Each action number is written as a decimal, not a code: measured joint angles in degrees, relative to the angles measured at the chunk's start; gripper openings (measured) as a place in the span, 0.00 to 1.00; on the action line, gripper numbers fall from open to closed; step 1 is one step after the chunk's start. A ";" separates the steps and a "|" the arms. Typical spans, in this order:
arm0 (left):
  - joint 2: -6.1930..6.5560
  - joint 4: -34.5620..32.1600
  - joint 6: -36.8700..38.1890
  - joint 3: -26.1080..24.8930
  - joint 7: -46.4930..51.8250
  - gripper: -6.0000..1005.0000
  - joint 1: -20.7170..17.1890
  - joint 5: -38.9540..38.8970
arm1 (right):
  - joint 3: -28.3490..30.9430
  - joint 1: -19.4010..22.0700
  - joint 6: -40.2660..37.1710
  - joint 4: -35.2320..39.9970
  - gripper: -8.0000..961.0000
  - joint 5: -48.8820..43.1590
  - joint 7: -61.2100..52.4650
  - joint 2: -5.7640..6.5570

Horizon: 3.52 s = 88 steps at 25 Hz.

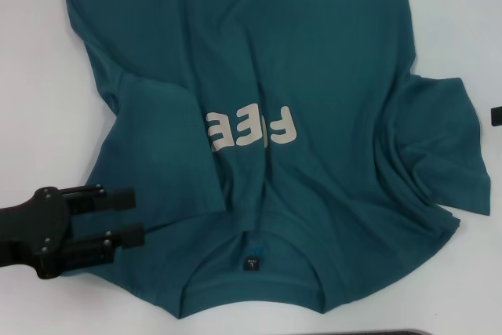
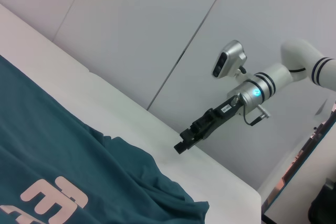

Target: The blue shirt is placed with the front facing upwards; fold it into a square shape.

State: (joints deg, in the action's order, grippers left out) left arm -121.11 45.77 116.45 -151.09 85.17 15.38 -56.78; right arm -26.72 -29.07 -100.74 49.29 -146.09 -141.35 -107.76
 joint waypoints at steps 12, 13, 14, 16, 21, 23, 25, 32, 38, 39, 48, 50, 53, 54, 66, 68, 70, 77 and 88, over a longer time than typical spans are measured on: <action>0.00 -0.19 -0.06 0.00 0.00 0.65 0.05 0.00 | -3.15 -1.92 5.16 -1.09 0.82 -1.40 0.43 -0.59; -0.03 -0.19 -0.09 0.00 0.00 0.65 0.07 0.00 | -3.79 -1.99 5.78 -1.10 0.82 -1.40 0.47 -0.73; -0.08 -0.17 -0.10 0.01 0.00 0.65 0.08 0.00 | -4.22 -2.12 6.33 -1.15 0.82 -1.40 0.47 -0.90; -0.15 0.01 -0.11 0.00 0.00 0.65 0.09 0.00 | -4.93 -2.42 7.25 -1.48 0.82 -1.40 0.49 -1.14; -0.19 0.17 -0.09 -0.04 0.00 0.65 0.09 0.00 | -5.88 -3.15 9.09 -2.75 0.82 -1.39 0.30 -1.22; -0.19 0.18 -0.08 -0.32 0.00 0.65 0.12 0.00 | -5.92 -3.37 9.48 -3.22 0.82 -1.39 0.22 -1.22; -0.18 0.19 -0.04 -0.61 0.00 0.65 0.17 0.00 | -5.99 -3.54 9.71 -3.55 0.82 -1.39 0.21 -1.23; -0.17 0.26 0.00 -0.69 0.00 0.65 0.19 0.00 | -6.50 -3.64 11.01 -3.88 0.82 -1.39 0.50 -1.43; -0.08 0.30 0.00 -0.71 0.00 0.65 0.26 0.00 | -6.76 -3.62 11.74 -3.94 0.82 -1.39 0.60 -1.88; -0.08 0.30 0.00 -0.70 0.00 0.65 0.26 0.00 | -6.78 -3.62 11.77 -3.96 0.82 -1.39 0.61 -1.91; -0.14 0.29 0.00 -0.79 0.00 0.65 0.27 0.00 | -7.36 -3.65 13.16 -5.38 0.82 -1.39 0.64 -2.01; -0.10 0.28 0.05 -0.79 0.00 0.65 0.27 0.00 | -7.47 -3.70 13.46 -5.51 0.82 -1.39 0.64 -2.01; -0.09 0.28 0.12 -0.79 0.00 0.65 0.27 0.00 | -7.53 -3.77 13.75 -5.52 0.82 -1.39 0.64 -2.11; -0.09 0.28 0.12 -0.79 0.00 0.65 0.27 0.00 | -7.55 -3.79 13.86 -5.52 0.82 -1.39 0.64 -2.19; -0.04 0.28 0.18 -0.79 0.00 0.65 0.27 0.00 | -9.69 -4.31 15.58 -6.63 0.82 -1.39 0.64 -2.88; -0.05 0.28 0.18 -0.79 0.00 0.65 0.26 0.00 | -9.75 -4.47 15.69 -6.77 0.82 -1.39 0.64 -2.90; -0.06 0.28 0.18 -0.79 0.00 0.65 0.26 0.00 | -9.88 -4.62 15.77 -6.78 0.82 -1.39 0.64 -2.97; -0.17 0.28 0.18 -0.79 0.00 0.65 0.27 -0.10 | -10.19 -5.26 15.92 -6.84 0.82 -1.12 0.68 -3.65; -0.18 0.28 0.18 -0.79 0.00 0.65 0.26 -0.18 | -10.14 -6.56 13.62 -6.84 0.82 1.12 2.22 -4.17</action>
State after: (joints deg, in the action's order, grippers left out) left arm -121.29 46.05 116.63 -151.87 85.16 15.64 -56.96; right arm -36.86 -35.64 -87.12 42.45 -144.96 -139.13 -111.93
